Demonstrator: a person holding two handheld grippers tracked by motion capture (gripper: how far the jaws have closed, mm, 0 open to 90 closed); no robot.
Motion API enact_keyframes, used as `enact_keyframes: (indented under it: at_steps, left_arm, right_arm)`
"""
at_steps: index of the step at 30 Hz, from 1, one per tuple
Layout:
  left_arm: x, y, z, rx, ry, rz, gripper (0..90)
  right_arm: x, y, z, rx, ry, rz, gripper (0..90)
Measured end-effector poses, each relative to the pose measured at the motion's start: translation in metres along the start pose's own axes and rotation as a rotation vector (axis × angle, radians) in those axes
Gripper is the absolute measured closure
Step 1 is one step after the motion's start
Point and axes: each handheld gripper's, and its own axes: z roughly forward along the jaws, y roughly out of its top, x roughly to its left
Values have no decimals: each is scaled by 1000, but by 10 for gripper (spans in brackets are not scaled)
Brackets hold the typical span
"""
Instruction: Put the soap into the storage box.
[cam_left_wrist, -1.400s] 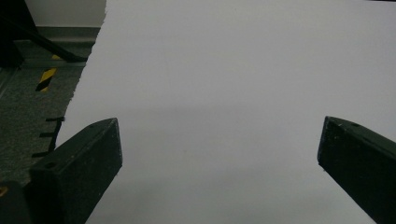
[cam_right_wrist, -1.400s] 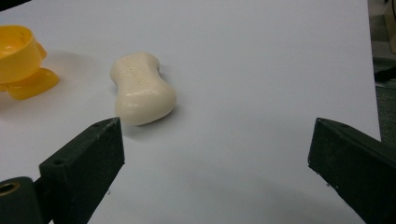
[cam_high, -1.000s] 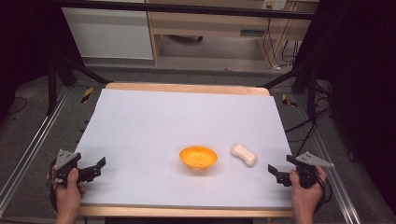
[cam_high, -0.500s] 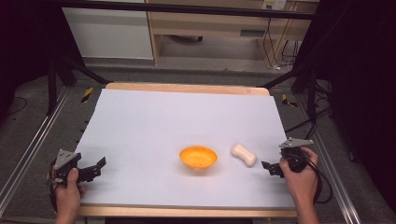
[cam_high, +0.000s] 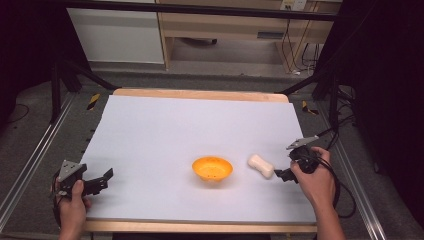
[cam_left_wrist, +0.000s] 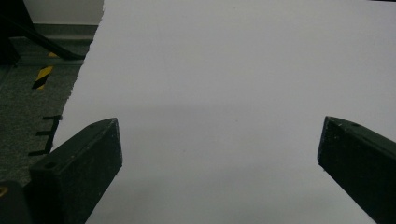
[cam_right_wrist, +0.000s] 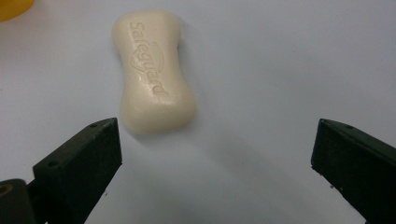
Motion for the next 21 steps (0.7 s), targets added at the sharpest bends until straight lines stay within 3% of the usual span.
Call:
enact_keyframes:
  at_steps: [11, 21]
  left_arm:
    - [0, 0, 0, 2, 7, 4, 0]
    - [0, 0, 0, 3, 6, 5, 0]
  right_arm:
    - [11, 25, 17, 105, 15, -98, 36]
    - [16, 33, 28, 149, 46, -123, 49]
